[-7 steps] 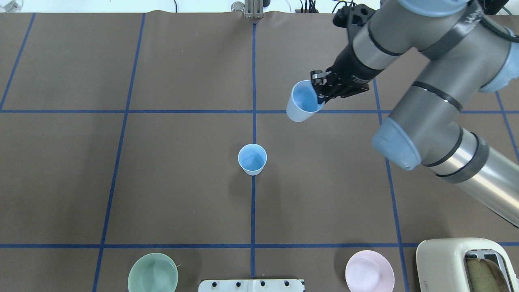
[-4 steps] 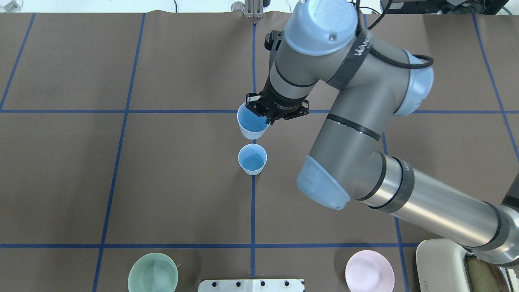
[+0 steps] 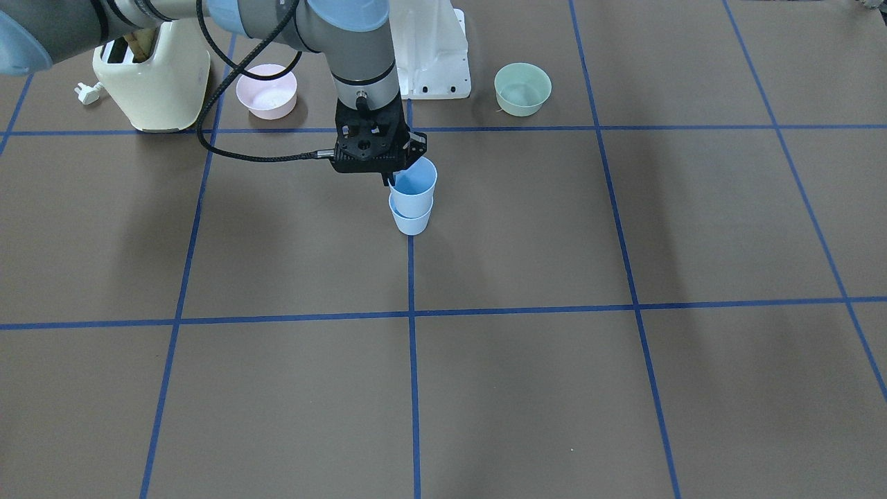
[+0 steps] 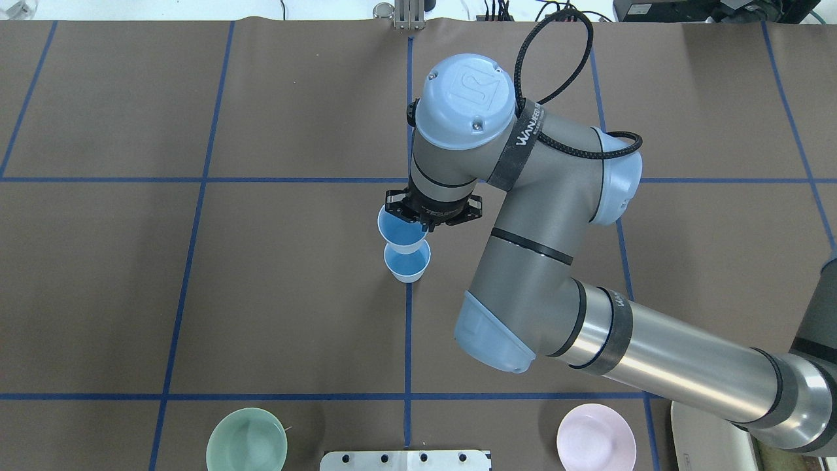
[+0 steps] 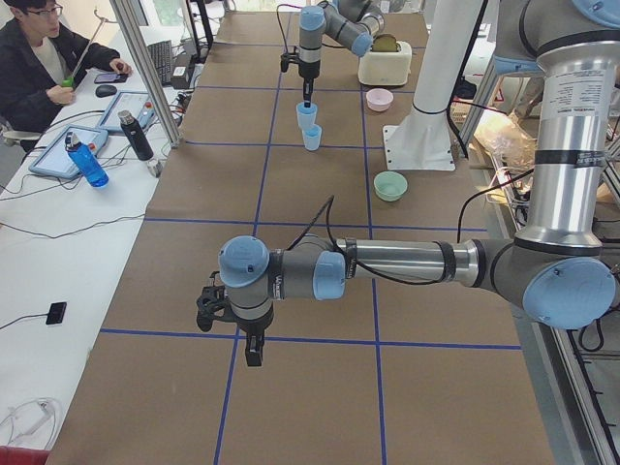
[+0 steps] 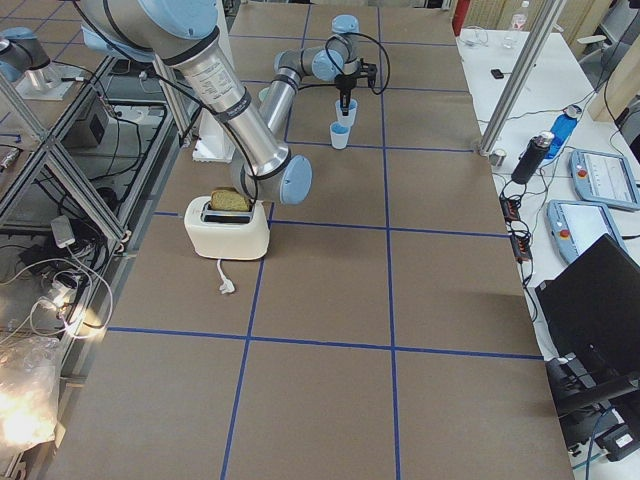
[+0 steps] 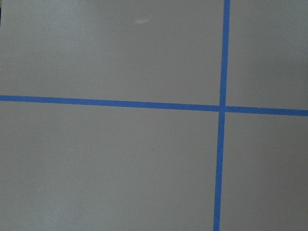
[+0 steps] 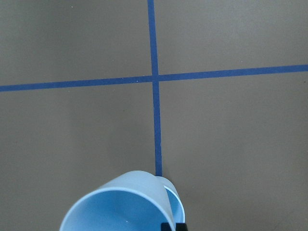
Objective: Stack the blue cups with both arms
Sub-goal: 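Lower the held cup into the center cup with the right gripper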
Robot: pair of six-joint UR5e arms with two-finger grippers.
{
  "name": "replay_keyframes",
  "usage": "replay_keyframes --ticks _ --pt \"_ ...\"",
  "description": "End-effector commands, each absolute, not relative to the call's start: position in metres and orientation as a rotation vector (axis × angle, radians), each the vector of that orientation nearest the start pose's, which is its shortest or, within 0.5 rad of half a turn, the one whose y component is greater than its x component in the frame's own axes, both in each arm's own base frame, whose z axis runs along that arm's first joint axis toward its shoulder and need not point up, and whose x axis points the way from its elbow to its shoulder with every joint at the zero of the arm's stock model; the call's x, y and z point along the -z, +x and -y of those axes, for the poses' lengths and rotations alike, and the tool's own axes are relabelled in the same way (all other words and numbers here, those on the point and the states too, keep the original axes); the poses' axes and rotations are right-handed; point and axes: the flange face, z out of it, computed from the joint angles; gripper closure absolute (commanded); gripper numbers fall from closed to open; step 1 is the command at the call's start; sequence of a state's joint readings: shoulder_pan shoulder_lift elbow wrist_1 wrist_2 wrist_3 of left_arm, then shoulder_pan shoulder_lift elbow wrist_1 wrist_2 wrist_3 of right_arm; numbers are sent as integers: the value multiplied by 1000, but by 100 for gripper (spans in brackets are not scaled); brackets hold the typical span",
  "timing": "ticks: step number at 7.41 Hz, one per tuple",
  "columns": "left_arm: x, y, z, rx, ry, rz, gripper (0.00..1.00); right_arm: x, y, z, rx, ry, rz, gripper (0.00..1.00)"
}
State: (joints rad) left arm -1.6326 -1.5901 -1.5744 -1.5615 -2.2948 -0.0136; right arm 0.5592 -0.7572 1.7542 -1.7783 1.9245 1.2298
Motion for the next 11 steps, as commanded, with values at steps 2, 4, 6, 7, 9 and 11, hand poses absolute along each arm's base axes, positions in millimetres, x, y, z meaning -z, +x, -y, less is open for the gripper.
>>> replay_keyframes --ticks 2,4,6,7,9,11 --pt "-652 -97 496 64 30 -724 1 -131 -519 419 -41 21 834 100" --pt "-652 -97 496 64 30 -725 1 -135 -522 416 -33 20 827 100" --pt "-652 -97 496 64 30 -724 1 -138 -524 414 -28 18 824 100" --pt "-652 -97 496 64 30 -724 1 -138 -525 412 -25 17 824 100" --pt "-653 -97 496 65 28 -725 1 -141 -526 411 -23 16 821 100" --pt "-653 -97 496 65 28 -725 1 -146 -535 417 -25 26 845 87"
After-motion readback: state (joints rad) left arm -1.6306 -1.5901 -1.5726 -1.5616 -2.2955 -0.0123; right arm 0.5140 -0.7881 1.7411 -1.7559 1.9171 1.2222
